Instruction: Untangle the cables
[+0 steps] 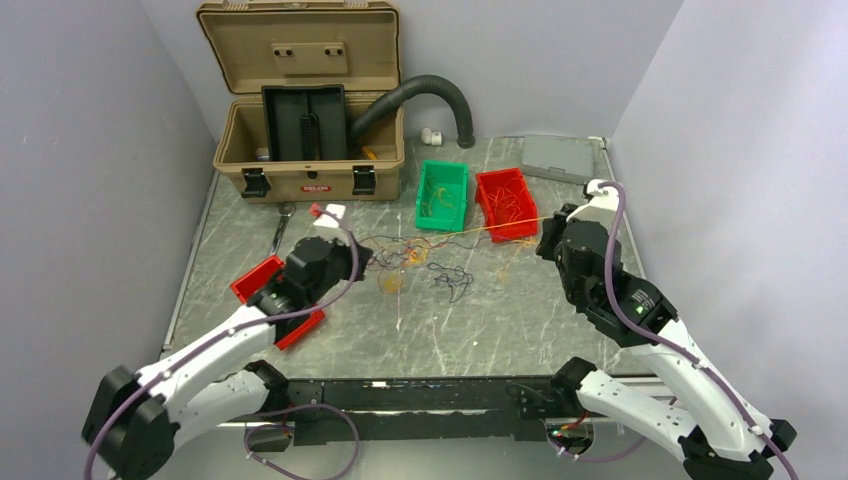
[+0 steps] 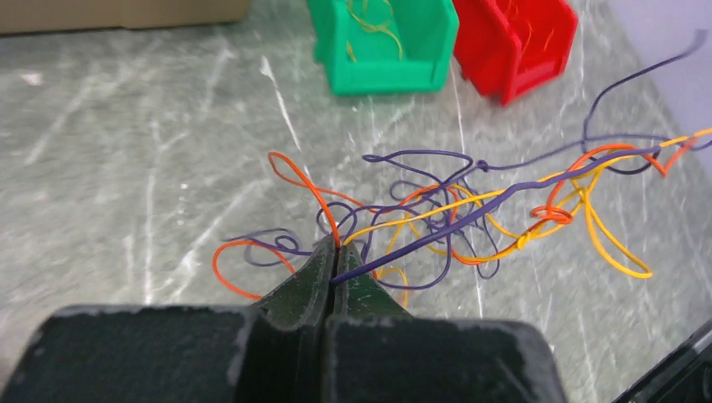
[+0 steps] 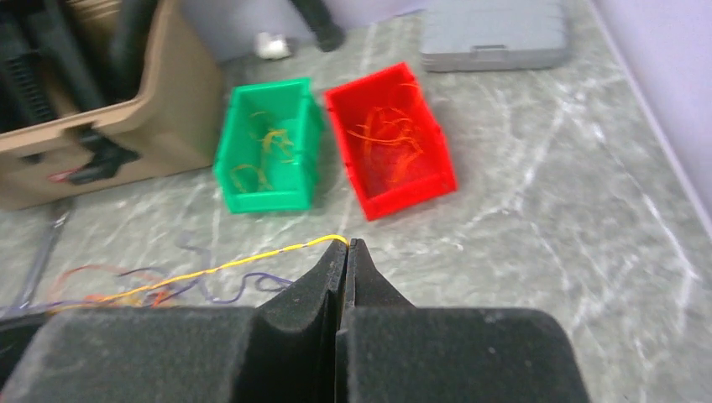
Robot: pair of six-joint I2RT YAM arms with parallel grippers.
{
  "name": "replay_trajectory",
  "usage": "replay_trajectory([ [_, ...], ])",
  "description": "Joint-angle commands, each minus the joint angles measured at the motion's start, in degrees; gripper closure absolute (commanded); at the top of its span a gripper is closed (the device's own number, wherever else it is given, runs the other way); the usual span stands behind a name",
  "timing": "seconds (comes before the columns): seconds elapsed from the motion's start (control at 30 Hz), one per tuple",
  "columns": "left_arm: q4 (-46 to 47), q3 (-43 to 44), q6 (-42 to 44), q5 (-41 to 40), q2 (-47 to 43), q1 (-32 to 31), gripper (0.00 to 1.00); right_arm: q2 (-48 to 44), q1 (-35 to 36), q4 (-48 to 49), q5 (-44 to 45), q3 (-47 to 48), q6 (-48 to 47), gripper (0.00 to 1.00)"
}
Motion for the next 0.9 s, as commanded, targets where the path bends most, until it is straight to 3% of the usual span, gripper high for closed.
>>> replay_trajectory([
  [0.0,-9.96,-3.93,-3.90,-8.42,-7.55,5.27,1.00,-3.35,-1.23,-2.74,22.42,0.85,6.10,1.00],
  [0.2,-14.96,-3.01,-6.65,-12.73,-8.57,7.10,1.00,-4.38,-1.43,-10.65,33.62,4.78,14.17,1.00],
  [0.47,-16.02,-1.89,-9.18,-14.60,-6.55,8.23,1.00,-6.54,-1.42,-11.33,36.69,5.83,11.87,1.00],
  [0.57,-15.08,-1.23,-7.44,-12.19,-5.69,8.46,1.00,-8.00,-1.45,-3.67,31.86,3.67,3.33,1.00],
  [0.7,-14.86,-0.80,-7.24,-11.39,-5.27,8.47,1.00,-7.48,-1.41,-2.73,27.85,3.56,2.05,1.00],
  [0.87,-15.41,1.30,-4.39,-7.72,-4.02,8.45,1.00,-3.95,-1.49,-0.44,15.39,4.15,-2.25,1.00],
])
